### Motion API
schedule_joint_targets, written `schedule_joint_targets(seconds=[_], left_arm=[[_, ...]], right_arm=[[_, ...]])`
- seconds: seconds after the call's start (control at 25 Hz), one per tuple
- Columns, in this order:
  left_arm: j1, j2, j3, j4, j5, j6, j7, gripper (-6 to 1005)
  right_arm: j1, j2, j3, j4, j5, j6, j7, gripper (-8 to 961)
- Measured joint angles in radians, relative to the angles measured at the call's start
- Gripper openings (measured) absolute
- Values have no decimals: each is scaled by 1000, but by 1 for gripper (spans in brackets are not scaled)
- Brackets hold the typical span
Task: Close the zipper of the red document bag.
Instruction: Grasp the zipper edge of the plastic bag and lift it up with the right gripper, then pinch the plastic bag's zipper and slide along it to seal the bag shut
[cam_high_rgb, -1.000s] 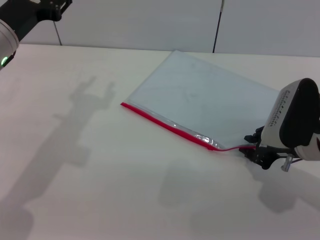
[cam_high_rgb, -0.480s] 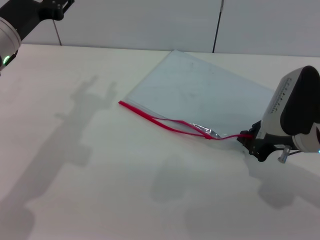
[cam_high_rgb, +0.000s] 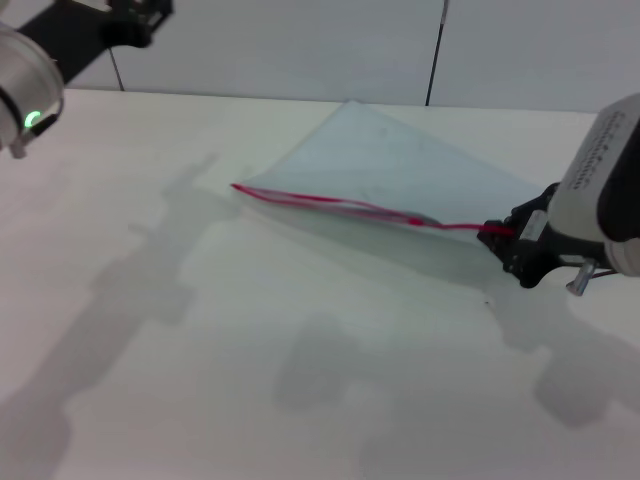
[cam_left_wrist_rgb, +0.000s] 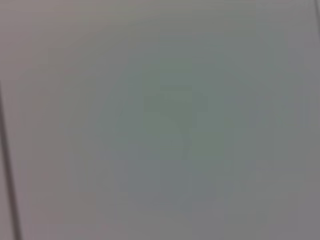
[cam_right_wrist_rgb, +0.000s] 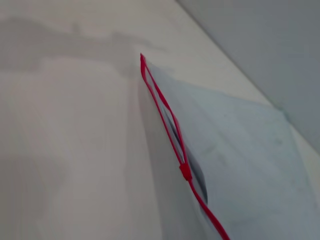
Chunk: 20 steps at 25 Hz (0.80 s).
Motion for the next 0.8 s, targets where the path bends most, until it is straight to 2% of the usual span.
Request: schedule_joint_targets(seconds=[0.2, 0.32, 0.48, 0.8], left_arm=[[-45, 9, 0, 8, 280, -46, -223, 539], [-81, 29, -9, 9, 437, -134, -359, 491], [-132, 56, -16, 7, 609, -241, -494, 492], [-205, 54, -15, 10, 832, -386, -555, 493]], right_arm=[[-19, 1, 9, -45, 0, -2, 0, 51], [-23, 1, 17, -67, 0, -15, 0, 50], [-31, 2, 29, -85, 0, -24, 0, 48], [-31, 2, 32, -94, 0, -26, 10, 49]])
